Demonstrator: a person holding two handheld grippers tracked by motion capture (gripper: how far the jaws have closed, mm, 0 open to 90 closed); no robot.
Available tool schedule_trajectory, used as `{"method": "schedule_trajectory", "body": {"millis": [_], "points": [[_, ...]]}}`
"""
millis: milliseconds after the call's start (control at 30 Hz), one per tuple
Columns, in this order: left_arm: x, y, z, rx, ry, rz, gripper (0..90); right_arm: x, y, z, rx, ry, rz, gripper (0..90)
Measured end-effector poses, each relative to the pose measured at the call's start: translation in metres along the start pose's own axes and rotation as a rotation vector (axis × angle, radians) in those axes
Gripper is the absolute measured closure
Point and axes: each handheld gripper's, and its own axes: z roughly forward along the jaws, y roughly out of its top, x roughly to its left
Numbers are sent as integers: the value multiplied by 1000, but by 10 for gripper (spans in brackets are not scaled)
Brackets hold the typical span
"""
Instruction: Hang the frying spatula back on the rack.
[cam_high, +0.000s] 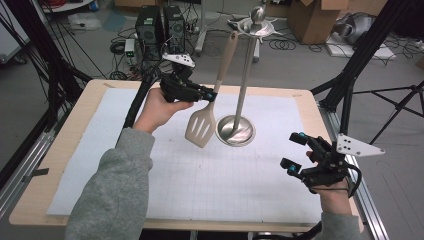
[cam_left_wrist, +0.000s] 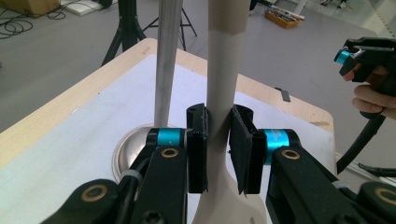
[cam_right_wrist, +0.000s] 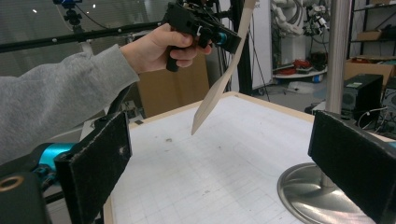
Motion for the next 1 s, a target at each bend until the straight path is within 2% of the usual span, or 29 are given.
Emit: {"method": "schedule_trajectory", "body": {"millis": [233, 300, 367, 433, 467, 533, 567, 600, 667, 733, 800, 1000], "points": [[-2, 1, 8, -2, 16, 13, 764, 0, 1, -2, -4, -4, -3, 48], [-2, -1, 8, -44, 31, 13, 749, 0, 1, -2, -7, -4, -8, 48], [-2, -3, 6, -97, 35, 2, 683, 0, 1, -3, -7, -6, -2, 48], [-1, -5, 6, -93, 53, -2, 621, 0, 0, -3, -6, -5, -1, 48], [0, -6, 6, -90, 60, 9, 583, 1, 0, -4, -5, -5, -1, 48], [0, -8, 4, -120, 53, -4, 454, 0, 1, -4, -8, -7, -10, 48], [0, -9, 2, -130, 52, 2, 422, 1, 1, -4, -9, -6, -3, 48], [0, -9, 1, -134, 51, 17, 358, 1, 1, -4, -9, -5, -4, 48], [0, -8, -1, -142, 58, 21, 239, 1, 1, -3, -5, -7, -6, 48], [0, -8, -4, -132, 86, 40, 219, 0, 1, -2, -7, -6, -5, 48], [1, -8, -6, -127, 94, 31, 167, 0, 1, -2, -4, -7, -7, 48], [0, -14, -18, -147, 106, 8, 107, 0, 0, -1, 2, -3, -7, 48]]}}
